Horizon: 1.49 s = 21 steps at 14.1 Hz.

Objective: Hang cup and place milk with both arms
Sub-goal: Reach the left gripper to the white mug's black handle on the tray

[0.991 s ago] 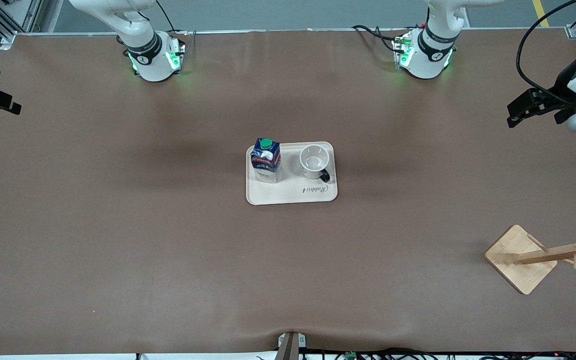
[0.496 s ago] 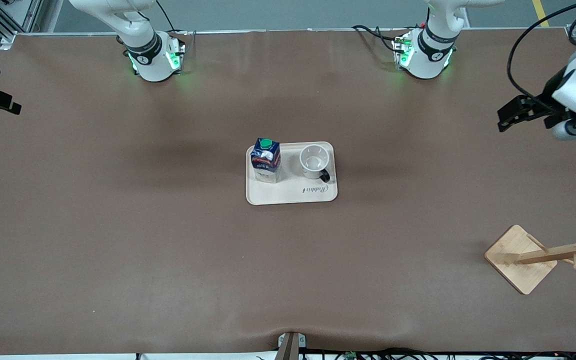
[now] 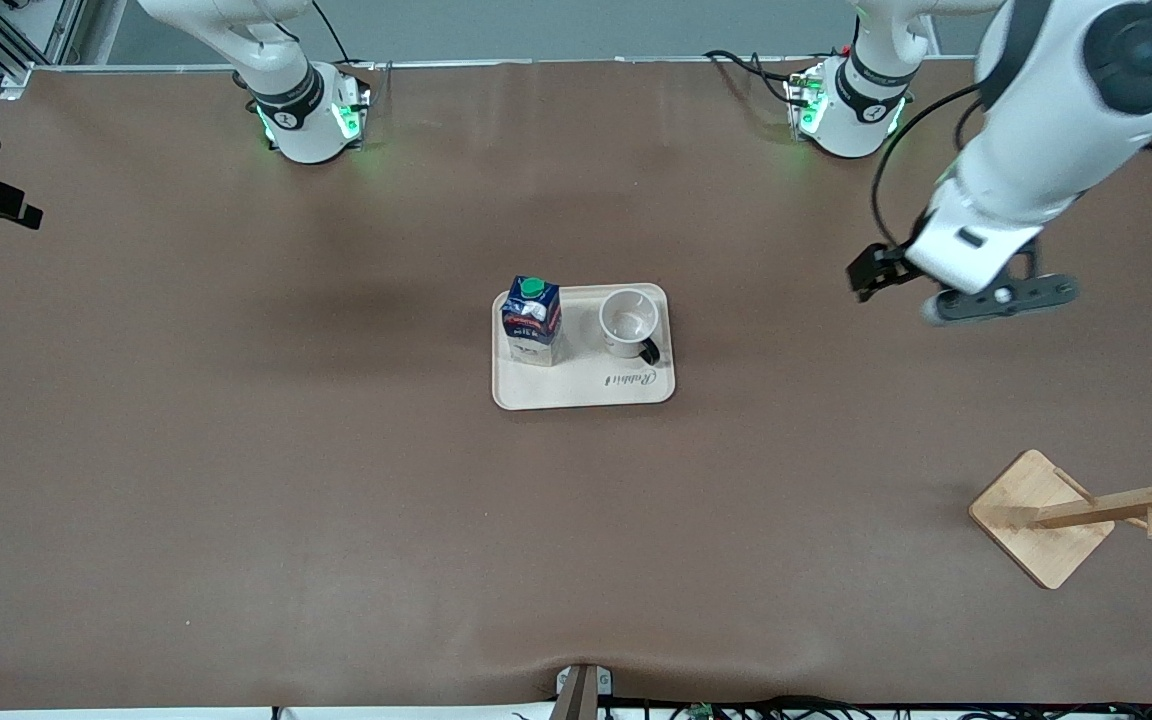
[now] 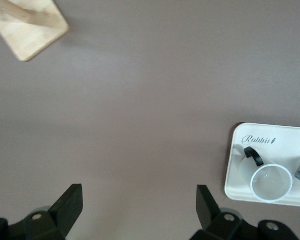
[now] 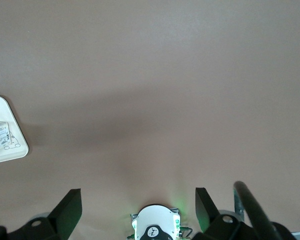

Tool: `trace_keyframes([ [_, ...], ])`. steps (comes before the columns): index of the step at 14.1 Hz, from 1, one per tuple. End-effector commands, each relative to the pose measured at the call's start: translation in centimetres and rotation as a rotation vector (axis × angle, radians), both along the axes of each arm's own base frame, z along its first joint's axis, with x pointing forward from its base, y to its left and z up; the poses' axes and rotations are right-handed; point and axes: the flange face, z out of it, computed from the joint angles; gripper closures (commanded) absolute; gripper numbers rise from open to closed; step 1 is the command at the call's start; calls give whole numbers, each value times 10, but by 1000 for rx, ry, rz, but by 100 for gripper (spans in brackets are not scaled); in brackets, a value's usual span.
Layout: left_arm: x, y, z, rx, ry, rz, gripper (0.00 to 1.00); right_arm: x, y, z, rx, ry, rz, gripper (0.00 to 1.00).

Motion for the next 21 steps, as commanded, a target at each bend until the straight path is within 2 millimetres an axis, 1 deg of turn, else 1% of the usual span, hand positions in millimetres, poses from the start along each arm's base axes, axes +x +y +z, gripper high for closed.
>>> trace_keyframes([
  [1,-7,-20,-47,-18,-27,-29,0,0,0,3,14,-4,-12,0],
  [2,-6,-31,-69,-29,-23,-44,0,0,0,3,14,-4,-12,0],
  [3,-5,-42,-85,-42,-25,-46,0,0,0,3,14,-2,-12,0],
  [4,-5,-54,-99,-57,-30,-26,0,0,0,2,14,-2,-12,0],
  [5,-9,-70,-112,-67,-19,7,0,0,0,3,14,-4,-12,0],
  [7,-18,-97,-130,-77,-9,54,0,0,-1,1,14,-1,-14,0],
  [8,-22,-110,-144,-82,1,77,0,0,0,2,13,-2,-12,0],
  [9,-26,-119,-158,-95,-4,92,0,0,-1,2,13,-2,-14,0],
  [12,-42,-136,-201,-130,-25,129,0,1,-1,0,14,1,-12,0],
  [13,-49,-147,-213,-132,-10,141,0,1,-1,0,13,1,-14,0],
  [15,-59,-163,-233,-104,7,156,0,1,-1,0,14,1,-14,0],
  [16,-60,-166,-245,-80,8,167,0,5,0,-6,13,10,-7,0],
  [17,-65,-174,-253,-70,2,188,0,11,1,-17,13,35,-6,0],
  [19,-72,-188,-270,-67,8,232,5,13,5,-17,11,34,3,0],
  [21,-75,-194,-270,-67,4,236,6,14,5,-18,11,31,7,0],
])
